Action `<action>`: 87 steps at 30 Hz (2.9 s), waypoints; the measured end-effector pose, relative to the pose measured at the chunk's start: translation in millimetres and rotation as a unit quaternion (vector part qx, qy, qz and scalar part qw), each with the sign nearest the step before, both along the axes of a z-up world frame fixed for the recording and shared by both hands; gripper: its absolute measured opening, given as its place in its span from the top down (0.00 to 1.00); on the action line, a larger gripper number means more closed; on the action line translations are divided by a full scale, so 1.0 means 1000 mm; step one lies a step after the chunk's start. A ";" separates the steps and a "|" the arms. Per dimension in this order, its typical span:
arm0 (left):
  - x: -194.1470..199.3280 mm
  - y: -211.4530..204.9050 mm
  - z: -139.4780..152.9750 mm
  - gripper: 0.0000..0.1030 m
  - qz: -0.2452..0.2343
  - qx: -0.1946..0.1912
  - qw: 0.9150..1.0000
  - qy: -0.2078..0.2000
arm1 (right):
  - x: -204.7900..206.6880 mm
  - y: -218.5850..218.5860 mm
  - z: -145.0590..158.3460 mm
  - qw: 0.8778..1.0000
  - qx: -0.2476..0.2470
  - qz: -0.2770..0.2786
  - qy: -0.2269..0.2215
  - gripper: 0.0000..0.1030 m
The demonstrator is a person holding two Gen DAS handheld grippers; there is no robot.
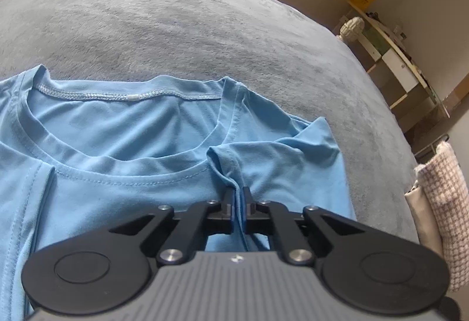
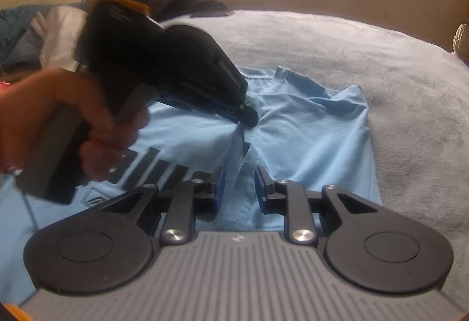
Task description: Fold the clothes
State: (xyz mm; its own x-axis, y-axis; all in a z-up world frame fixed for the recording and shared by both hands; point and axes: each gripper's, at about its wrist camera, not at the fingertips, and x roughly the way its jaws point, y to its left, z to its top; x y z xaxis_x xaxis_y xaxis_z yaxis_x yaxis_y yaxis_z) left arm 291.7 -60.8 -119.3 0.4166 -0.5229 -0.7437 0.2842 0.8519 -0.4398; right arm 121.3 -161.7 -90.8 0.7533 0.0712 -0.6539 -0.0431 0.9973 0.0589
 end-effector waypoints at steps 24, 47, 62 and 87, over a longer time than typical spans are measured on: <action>-0.042 0.037 0.026 0.67 0.067 0.045 0.995 -0.065 | -0.044 -0.050 0.006 0.996 0.057 -0.057 -0.036 0.90; -0.112 -0.059 0.015 0.62 -0.174 0.219 0.944 -0.177 | 0.010 -0.105 0.009 0.994 0.058 -0.079 -0.051 0.89; -0.141 -0.052 0.010 0.56 -0.150 0.224 0.945 -0.186 | 0.158 -0.159 -0.018 0.986 0.112 -0.123 -0.006 0.91; -0.151 0.009 0.050 0.47 -0.172 0.159 0.961 -0.144 | 0.078 -0.157 0.037 0.959 0.268 -0.093 0.010 0.89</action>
